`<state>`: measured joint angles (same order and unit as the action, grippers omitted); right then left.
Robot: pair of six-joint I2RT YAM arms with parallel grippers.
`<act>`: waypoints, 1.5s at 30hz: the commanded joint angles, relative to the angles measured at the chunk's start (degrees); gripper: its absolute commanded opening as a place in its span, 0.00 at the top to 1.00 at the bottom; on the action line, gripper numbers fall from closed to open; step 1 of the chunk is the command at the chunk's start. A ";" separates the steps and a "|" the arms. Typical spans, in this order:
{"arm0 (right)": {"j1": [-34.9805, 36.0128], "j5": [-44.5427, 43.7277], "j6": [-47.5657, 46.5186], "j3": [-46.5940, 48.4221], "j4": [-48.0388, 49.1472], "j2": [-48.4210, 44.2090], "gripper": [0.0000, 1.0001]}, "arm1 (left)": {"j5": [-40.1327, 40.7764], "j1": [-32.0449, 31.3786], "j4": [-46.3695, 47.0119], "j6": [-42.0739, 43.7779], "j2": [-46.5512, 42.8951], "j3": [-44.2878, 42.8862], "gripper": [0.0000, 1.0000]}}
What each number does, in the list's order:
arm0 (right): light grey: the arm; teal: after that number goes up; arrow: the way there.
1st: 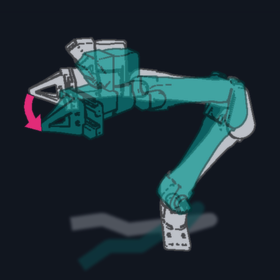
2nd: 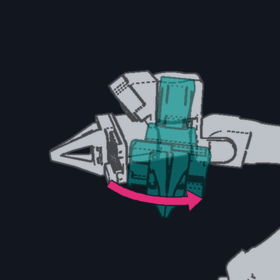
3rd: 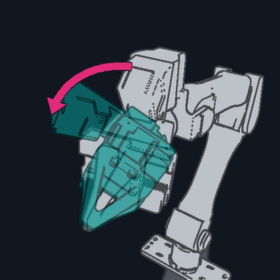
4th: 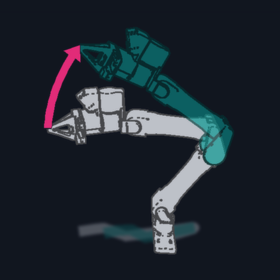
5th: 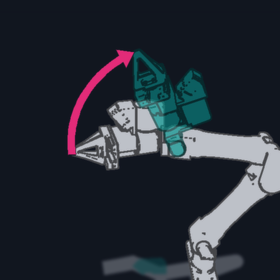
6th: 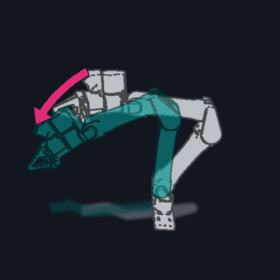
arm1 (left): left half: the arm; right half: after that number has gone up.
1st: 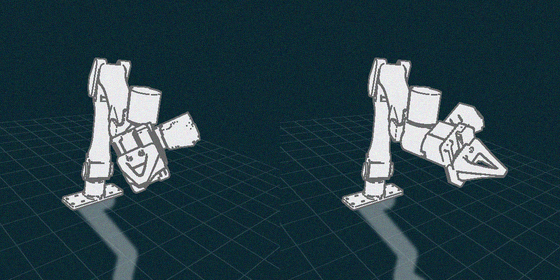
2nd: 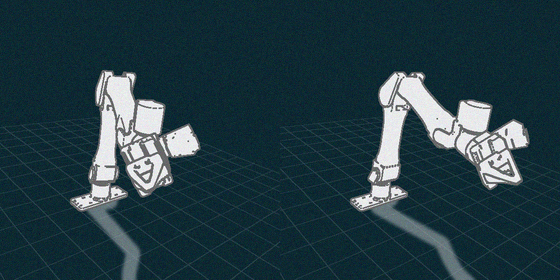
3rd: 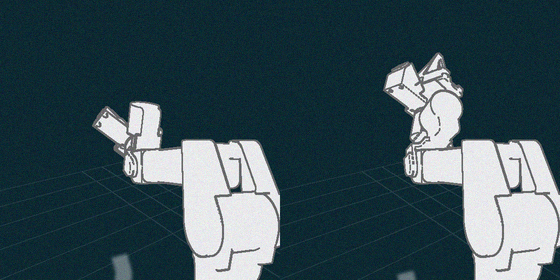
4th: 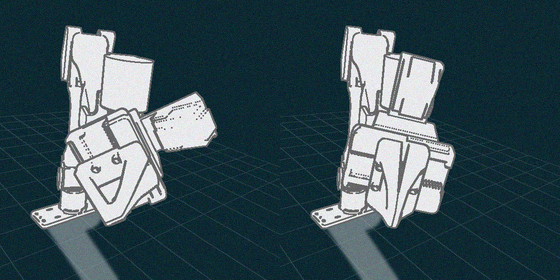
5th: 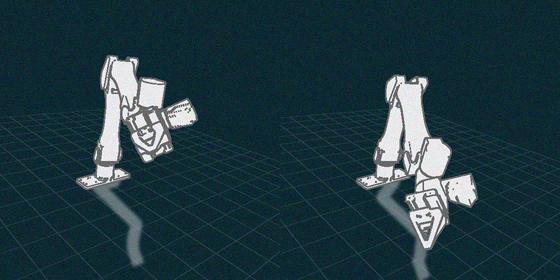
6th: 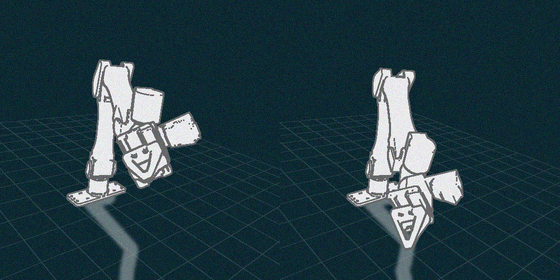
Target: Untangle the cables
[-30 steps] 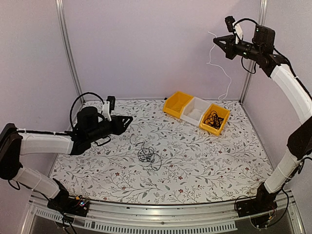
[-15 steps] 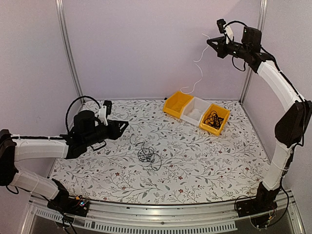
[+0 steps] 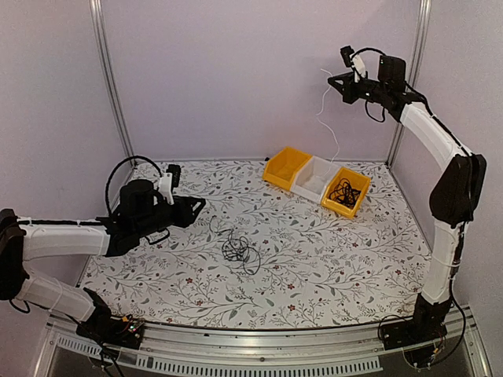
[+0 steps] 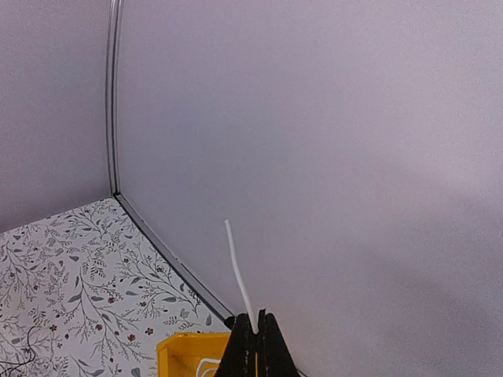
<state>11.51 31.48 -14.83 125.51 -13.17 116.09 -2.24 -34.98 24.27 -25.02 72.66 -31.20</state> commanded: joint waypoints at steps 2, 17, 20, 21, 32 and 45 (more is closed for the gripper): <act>-1.53 -0.72 -0.84 -5.84 1.70 -0.42 1.00 | 0.54 -0.40 -0.89 1.41 0.35 -0.77 0.67; -1.47 -2.27 -4.70 -14.06 -4.08 8.55 1.00 | 0.13 -0.35 -1.42 0.53 -0.30 0.53 0.67; -1.48 -3.16 -5.66 -13.61 -7.01 11.99 1.00 | 0.20 -0.36 -1.40 0.23 -0.79 0.94 0.67; -1.48 -3.41 -5.66 -13.70 -7.69 12.81 1.00 | 0.29 -0.36 -1.36 0.14 -0.96 1.13 0.66; 0.39 -9.83 -3.93 -15.56 -10.08 14.76 0.99 | -0.62 -0.59 -0.64 -1.03 0.51 1.20 0.66; 0.79 -13.48 -2.32 -19.33 -13.59 6.74 0.58 | 2.11 -1.08 -4.85 -0.83 -2.65 1.02 0.64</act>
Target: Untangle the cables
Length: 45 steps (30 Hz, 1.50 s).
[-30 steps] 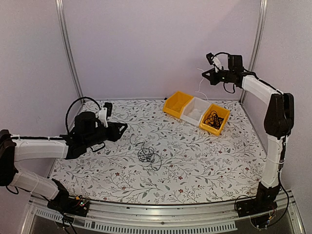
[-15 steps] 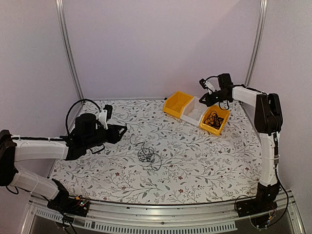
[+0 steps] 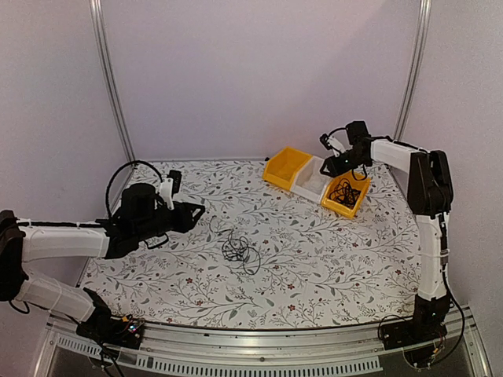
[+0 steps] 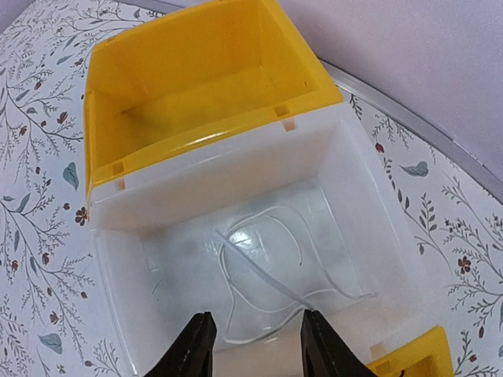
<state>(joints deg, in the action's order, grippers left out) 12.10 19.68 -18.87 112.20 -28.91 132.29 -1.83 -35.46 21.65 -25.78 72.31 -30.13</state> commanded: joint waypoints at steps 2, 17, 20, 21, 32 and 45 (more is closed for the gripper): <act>0.25 -2.03 3.26 -10.28 5.69 -15.38 0.51 | 3.76 -0.60 -3.57 -0.58 -2.37 -0.16 0.64; 0.49 11.32 0.54 -37.31 18.44 -37.29 0.45 | 5.72 0.73 -8.66 -7.37 11.09 -2.98 0.67; 0.56 16.23 0.12 -42.29 21.66 -39.67 0.47 | 3.84 1.23 -8.60 -7.07 14.91 -5.21 0.67; 0.55 17.25 0.28 -43.38 22.50 -40.05 0.47 | 3.46 1.30 -8.56 -6.87 16.04 -5.97 0.68; 0.63 21.30 -0.80 -46.25 23.76 -38.80 0.50 | -1.11 2.92 -9.50 -9.81 24.06 -13.09 0.76; 0.64 22.45 -2.35 -46.91 23.63 -38.43 0.52 | -2.83 3.72 -11.08 -12.10 32.99 -18.50 0.82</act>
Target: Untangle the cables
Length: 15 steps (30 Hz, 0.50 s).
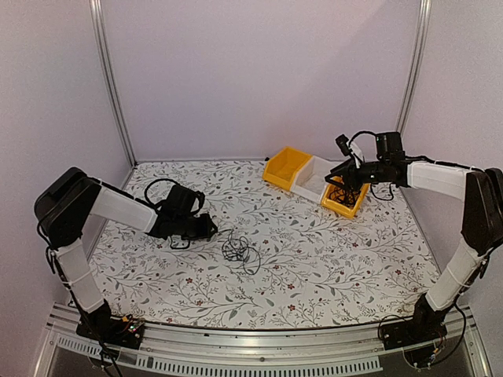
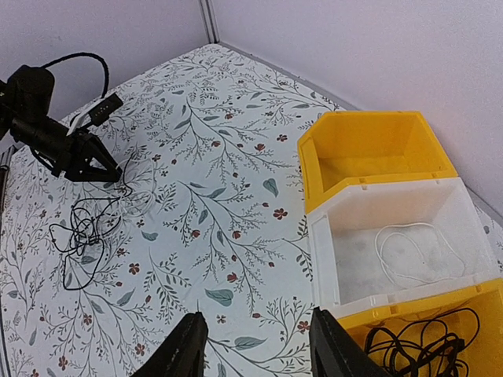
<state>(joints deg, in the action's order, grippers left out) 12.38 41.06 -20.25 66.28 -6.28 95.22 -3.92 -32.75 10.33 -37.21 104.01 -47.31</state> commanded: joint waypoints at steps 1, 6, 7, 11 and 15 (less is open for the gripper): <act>0.35 1.05 -1.06 -1.02 1.09 -1.31 0.52 | -0.73 1.09 0.91 -0.69 1.55 -1.25 0.84; 0.36 1.20 -1.35 -0.92 1.11 -0.60 0.54 | -0.71 1.28 3.41 0.26 1.57 -1.27 0.95; 0.36 1.28 -1.37 -0.89 0.98 -0.50 0.54 | -0.71 1.24 2.97 0.57 0.93 -1.48 0.98; 1.27 1.15 -1.03 -0.40 0.81 -0.21 0.55 | -2.06 1.11 2.47 4.71 -6.89 -0.94 1.00; 6.59 -4.85 -0.14 4.68 -1.90 0.59 0.54 | -4.99 0.79 4.69 11.19 -18.74 1.30 1.00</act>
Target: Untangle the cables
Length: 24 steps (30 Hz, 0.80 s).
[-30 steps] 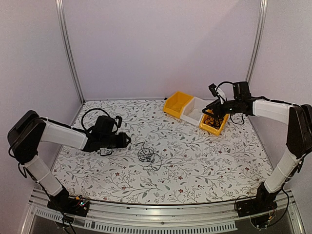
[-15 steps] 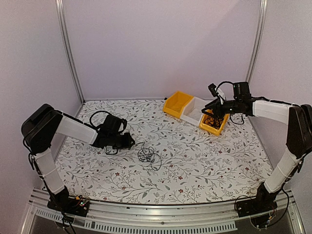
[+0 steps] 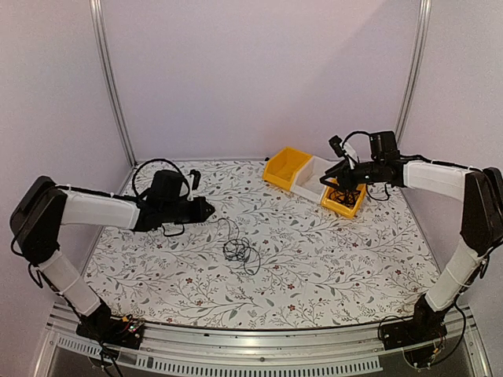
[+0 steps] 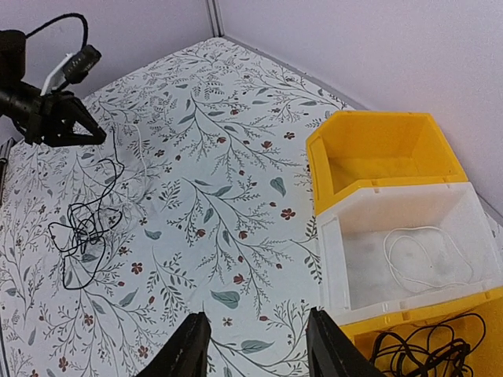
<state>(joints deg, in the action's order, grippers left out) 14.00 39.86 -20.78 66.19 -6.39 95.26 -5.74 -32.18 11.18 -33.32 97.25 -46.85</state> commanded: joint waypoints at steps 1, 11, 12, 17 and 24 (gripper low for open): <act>6.82 -4.15 0.18 6.64 -2.84 0.89 0.53 | -3.58 0.00 3.61 8.85 -14.52 0.65 1.00; 24.35 -5.91 -1.14 28.98 -12.42 11.04 0.39 | -4.15 -2.07 1.09 12.93 -29.35 -2.52 1.00; 25.13 -5.85 -0.42 31.18 -12.64 12.42 0.39 | -4.11 -2.44 0.85 13.24 -29.92 -2.95 1.00; 26.21 -6.46 5.77 39.79 -10.44 16.64 0.37 | -6.49 -3.71 -1.21 14.91 -30.65 -4.35 1.00; 27.97 -2.85 2.32 42.44 -11.95 19.73 0.32 | -8.98 -6.34 -2.84 16.74 -30.04 -4.92 1.00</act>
<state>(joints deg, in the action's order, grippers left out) 40.84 33.93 -17.21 106.56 -16.69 112.60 -12.67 -36.80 9.65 -18.57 67.11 -50.17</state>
